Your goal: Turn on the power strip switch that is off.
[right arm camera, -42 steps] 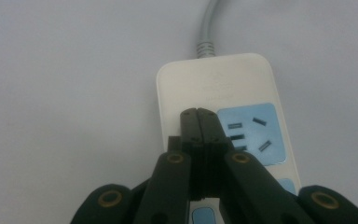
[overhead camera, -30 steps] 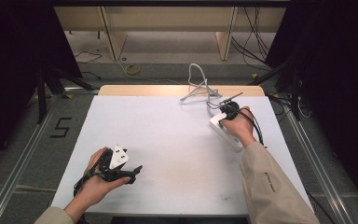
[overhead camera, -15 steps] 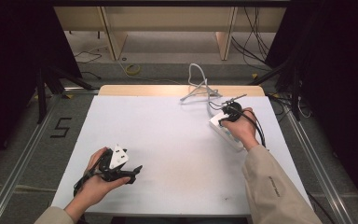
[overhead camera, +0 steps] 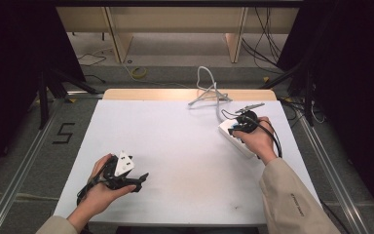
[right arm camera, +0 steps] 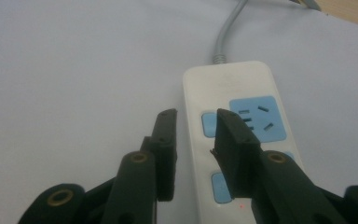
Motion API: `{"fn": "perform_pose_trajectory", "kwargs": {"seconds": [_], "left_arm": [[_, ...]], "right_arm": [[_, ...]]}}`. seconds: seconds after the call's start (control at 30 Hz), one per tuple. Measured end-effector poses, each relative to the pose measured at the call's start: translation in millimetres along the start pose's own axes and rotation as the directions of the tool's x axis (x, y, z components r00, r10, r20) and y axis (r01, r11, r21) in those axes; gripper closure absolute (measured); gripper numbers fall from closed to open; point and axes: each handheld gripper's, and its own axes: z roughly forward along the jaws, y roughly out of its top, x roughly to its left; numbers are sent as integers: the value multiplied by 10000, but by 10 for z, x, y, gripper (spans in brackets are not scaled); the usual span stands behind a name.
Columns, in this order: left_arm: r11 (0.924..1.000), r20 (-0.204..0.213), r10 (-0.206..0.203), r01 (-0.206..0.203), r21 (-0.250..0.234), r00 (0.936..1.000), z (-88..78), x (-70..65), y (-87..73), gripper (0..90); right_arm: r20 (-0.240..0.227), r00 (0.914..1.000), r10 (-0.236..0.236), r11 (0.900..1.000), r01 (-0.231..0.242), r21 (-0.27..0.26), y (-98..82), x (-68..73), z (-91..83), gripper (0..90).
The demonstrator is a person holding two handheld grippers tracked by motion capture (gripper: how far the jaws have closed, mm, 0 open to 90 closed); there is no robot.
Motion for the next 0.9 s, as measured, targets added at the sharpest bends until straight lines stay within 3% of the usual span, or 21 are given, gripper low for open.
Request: {"fn": "perform_pose_trajectory", "kwargs": {"seconds": [0.53, 0.9], "left_arm": [[10000, -3, -26, 26, 11, 10000, 1, -4, -2, 206], [10000, -3, 16, -16, 37, 10000, 3, -7, 1, 206]], "right_arm": [[-422, 9989, -193, 9985, 170, -528, -131, 138, -191, 651], [-883, 9961, 0, 9959, -80, -903, -394, 227, -348, 633]]}}
